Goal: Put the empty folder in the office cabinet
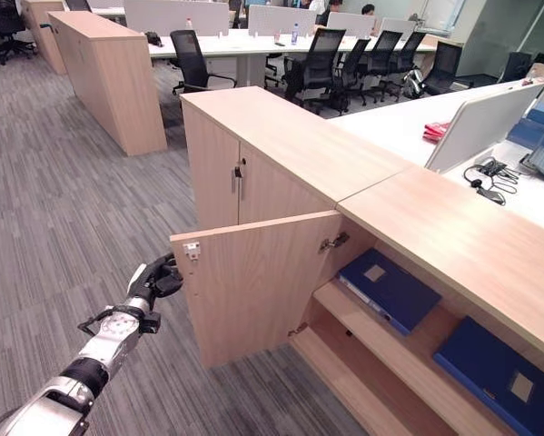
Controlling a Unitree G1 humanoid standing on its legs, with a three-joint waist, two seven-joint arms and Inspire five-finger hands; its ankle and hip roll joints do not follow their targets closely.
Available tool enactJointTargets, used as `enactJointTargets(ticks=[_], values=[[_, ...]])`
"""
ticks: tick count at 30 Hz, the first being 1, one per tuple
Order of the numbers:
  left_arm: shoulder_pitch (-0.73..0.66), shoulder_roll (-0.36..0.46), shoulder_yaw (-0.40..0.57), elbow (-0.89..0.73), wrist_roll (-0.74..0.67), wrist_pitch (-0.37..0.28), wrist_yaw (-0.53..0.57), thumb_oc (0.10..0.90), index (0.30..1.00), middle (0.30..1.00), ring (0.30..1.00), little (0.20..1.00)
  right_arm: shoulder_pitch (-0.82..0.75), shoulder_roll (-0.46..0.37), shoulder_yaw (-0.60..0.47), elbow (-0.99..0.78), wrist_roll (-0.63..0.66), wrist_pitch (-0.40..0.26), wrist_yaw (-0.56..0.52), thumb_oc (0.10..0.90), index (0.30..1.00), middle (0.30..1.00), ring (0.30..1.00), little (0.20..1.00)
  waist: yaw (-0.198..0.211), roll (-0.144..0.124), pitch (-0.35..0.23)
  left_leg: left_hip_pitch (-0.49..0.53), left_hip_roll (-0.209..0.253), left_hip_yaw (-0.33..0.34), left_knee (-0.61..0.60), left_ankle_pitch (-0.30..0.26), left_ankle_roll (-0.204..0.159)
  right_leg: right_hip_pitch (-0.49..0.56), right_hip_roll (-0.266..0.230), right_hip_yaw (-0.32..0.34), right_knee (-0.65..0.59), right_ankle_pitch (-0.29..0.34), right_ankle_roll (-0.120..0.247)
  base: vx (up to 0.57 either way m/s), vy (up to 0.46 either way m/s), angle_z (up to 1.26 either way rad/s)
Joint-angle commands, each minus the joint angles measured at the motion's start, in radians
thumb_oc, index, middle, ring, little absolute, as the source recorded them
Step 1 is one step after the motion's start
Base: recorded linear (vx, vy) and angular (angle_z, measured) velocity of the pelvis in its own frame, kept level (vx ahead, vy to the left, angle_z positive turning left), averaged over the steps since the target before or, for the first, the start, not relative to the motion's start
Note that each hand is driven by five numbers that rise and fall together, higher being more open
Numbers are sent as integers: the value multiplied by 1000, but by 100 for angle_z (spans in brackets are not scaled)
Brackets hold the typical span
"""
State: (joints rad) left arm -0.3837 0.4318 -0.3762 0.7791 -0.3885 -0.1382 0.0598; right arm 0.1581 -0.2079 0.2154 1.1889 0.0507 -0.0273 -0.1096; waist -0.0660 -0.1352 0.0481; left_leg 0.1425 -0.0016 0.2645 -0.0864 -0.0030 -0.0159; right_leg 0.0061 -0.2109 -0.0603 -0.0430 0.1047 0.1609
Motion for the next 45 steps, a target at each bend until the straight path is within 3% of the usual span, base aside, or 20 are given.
enactJointTargets(ticks=[1,9,11,12,13,14,17,18,21,23,29,33,34,36,37,38,42,43,44,45], values=[[-130,-100,-77,-155,10,-84,-151,800,900,900,900,900,-69,-54,-4,32,-2,-14,-6,800,900,900,900,900,-12,82,29,34,48,-90,-1,-82,-19,10,-24,-35,117,-53,86,-29,49,1],[-5,-21,-73,-342,-45,-78,-226,800,900,900,900,900,-102,-44,-22,18,4,-12,0,800,900,900,900,900,7,103,81,0,52,-48,-1,-59,-11,-78,-28,-14,203,12,101,-114,17,-18],[31,25,-60,-406,-59,-78,-249,800,900,900,900,900,-108,-49,-31,14,2,-13,0,800,900,900,900,900,31,122,85,-22,59,-19,6,-50,-2,-74,-55,-104,244,-38,84,-144,57,-24],[34,27,-59,-409,-59,-76,-249,800,900,900,900,900,-107,-49,-30,13,2,-13,0,800,900,900,900,900,28,120,84,-22,59,-21,7,-51,-3,-74,-57,-106,248,-42,84,-155,66,-20],[87,78,-31,-464,-66,-69,-273,800,900,900,900,900,-114,-53,-36,8,-6,-16,1,800,900,900,900,900,53,132,79,-29,61,28,19,-49,2,-45,-90,-229,296,-78,63,-98,39,-33],[89,80,-29,-467,-66,-68,-273,800,900,900,900,900,-114,-52,-35,8,-6,-16,1,800,900,900,900,900,52,132,76,-34,61,28,18,-44,2,-47,-90,-230,292,-74,61,-144,53,-39],[192,129,52,-512,-82,-56,-291,800,900,900,900,900,-131,-63,-32,1,-17,-20,4,800,900,900,900,900,98,137,63,-35,68,133,44,-42,3,0,-123,-404,327,-91,49,-104,-12,-86],[239,149,78,-537,-82,-55,-297,800,900,900,900,900,-135,-68,-30,-2,-20,-21,3,800,900,900,900,900,106,138,58,-35,72,158,48,-41,3,12,-125,-427,309,-91,47,-65,-63,-150],[315,173,114,-559,-72,-53,-321,800,900,900,900,900,-136,-90,-34,-1,-29,-24,10,800,900,900,900,900,102,154,44,-22,81,187,50,-33,-6,26,-98,-373,255,-103,44,15,-133,-116],[388,142,148,-550,-73,-46,-312,800,900,900,900,900,-124,-113,-43,-7,-23,-26,9,800,900,900,900,900,72,184,30,-3,102,197,49,-12,-31,68,-49,-309,157,-128,23,32,-243,-131],[446,69,146,-542,-68,-33,-306,800,900,900,900,900,-112,-150,-51,-10,-31,-30,7,800,900,900,900,900,30,227,33,1,158,222,95,20,-70,108,7,-246,79,-150,-8,-25,-145,-49],[451,18,134,-508,-57,-27,-298,800,900,900,900,900,-101,-167,-74,-6,-6,-33,7,800,900,900,900,900,-9,252,39,4,217,244,164,40,-107,141,39,-197,41,-169,-31,5,-139,-32],[454,-3,130,-502,-68,-23,-289,800,900,900,900,900,-104,-178,-80,-1,0,-32,5,800,900,900,900,900,-24,258,47,-16,260,246,233,74,-127,150,58,-166,33,-185,-49,-28,-201,-50],[449,-28,126,-494,-78,-25,-276,800,900,900,900,900,-118,-193,-70,5,-8,-27,-1,800,900,900,900,900,-25,268,66,-62,305,184,333,170,-161,153,88,-116,24,-197,-72,-35,-156,-43],[449,-29,126,-494,-78,-25,-276,800,900,900,900,900,-119,-194,-70,6,-8,-27,-1,800,900,900,900,900,-25,270,66,-65,308,182,336,169,-163,152,90,-117,24,-197,-73,-69,-74,-103],[445,-55,110,-467,-83,-26,-265,800,900,900,900,900,-136,-210,-56,17,-27,-16,-3,800,900,900,900,900,-24,271,70,-94,300,89,377,220,-162,138,94,-80,20,-193,-83,-37,-34,-118],[452,-75,95,-463,-73,-24,-255,800,900,900,900,900,-150,-221,-55,31,-20,-8,-2,800,900,900,900,900,-13,260,64,-112,233,-32,336,171,-123,120,84,0,22,-186,-72,21,12,-87],[447,-94,82,-458,-79,-26,-254,800,900,900,900,900,-150,-223,-59,37,-14,-9,-4,800,900,900,900,900,-3,260,62,-112,185,-127,244,114,-112,119,79,51,15,-190,-59,87,65,-131],[446,-94,82,-457,-79,-26,-254,800,900,900,900,900,-150,-223,-59,37,-14,-9,-4,800,900,900,900,900,-3,260,61,-114,185,-126,240,118,-111,116,80,52,14,-187,-59,120,85,-153],[432,-111,72,-448,-84,-31,-252,800,900,900,900,900,-148,-222,-56,37,-15,-10,-4,800,900,900,900,900,2,263,57,-126,151,-204,157,87,-110,114,81,92,4,-186,-55,88,45,-100]])
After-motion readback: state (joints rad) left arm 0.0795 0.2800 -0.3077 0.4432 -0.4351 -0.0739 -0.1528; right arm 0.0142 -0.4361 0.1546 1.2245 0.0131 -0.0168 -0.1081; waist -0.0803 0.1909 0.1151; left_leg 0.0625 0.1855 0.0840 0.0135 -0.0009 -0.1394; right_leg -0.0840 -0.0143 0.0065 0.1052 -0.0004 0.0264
